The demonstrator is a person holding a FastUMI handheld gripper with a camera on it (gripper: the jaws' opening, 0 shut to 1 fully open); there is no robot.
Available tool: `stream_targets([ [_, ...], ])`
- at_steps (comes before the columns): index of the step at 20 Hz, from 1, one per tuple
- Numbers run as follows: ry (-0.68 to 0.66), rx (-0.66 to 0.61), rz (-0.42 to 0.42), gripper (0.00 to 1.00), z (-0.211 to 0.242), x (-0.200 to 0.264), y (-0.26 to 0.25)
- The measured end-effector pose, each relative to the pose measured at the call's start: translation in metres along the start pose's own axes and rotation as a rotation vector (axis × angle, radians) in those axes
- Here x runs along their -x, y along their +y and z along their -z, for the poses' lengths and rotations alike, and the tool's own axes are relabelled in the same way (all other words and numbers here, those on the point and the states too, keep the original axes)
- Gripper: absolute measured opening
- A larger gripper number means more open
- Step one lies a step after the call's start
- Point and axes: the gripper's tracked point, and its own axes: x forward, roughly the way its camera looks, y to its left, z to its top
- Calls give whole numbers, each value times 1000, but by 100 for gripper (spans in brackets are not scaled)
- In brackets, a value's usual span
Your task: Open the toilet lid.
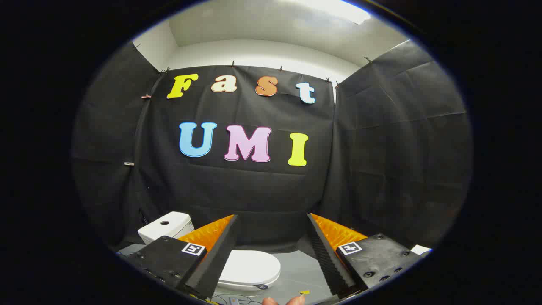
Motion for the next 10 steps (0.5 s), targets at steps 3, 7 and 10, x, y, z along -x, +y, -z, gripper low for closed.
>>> stream_targets([
  [3, 6, -2, 0, 98, 2, 0, 0],
  [7, 1, -10, -1, 98, 1, 1, -1],
  [10, 1, -11, -5, 98, 2, 0, 0],
])
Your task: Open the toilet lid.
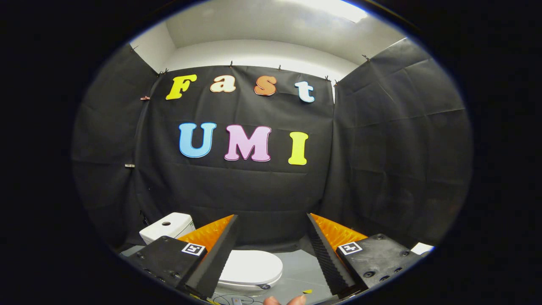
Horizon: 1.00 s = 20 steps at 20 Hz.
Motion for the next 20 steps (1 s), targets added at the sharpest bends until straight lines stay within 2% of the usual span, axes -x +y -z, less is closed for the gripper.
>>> stream_targets([
  [13, -44, 7, -44, 98, 6, -17, 11],
  [16, -57, 13, -40, 98, 18, -31, 8],
  [20, -43, -40, -70, 98, 48, -52, 11],
])
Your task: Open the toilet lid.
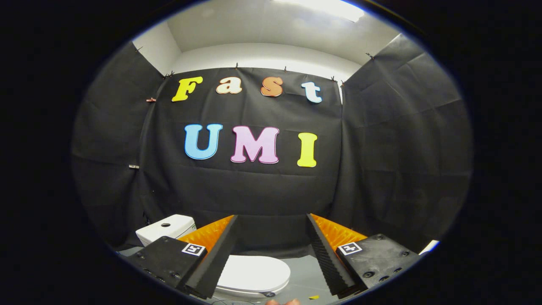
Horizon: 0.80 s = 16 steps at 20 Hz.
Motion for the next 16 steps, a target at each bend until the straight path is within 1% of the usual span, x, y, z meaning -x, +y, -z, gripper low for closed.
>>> stream_targets([
  [3, 38, -30, -28, 98, 33, -13, 0],
  [6, 107, -95, -55, 98, 74, -24, -1],
  [9, 188, -178, -76, 99, 116, -30, -4],
  [11, 249, -242, -88, 98, 147, -31, -8],
  [16, 422, -430, -96, 98, 232, -34, -19],
])
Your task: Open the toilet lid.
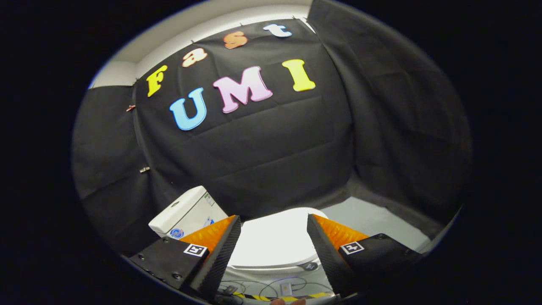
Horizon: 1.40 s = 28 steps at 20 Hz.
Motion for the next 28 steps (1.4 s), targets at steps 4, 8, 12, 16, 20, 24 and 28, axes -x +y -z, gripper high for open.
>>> stream_targets([
  [4, 146, -172, -11, 98, 65, -24, -42],
  [8, 284, -336, -2, 98, 130, -50, -79],
  [12, 406, -467, 19, 98, 188, -65, -117],
  [16, 514, -560, 1, 98, 232, -82, -133],
  [20, 570, -630, -2, 95, 268, -103, -144],
  [24, 616, -713, -30, 87, 290, -119, -142],
  [28, 636, -719, -45, 64, 301, -133, -140],
])
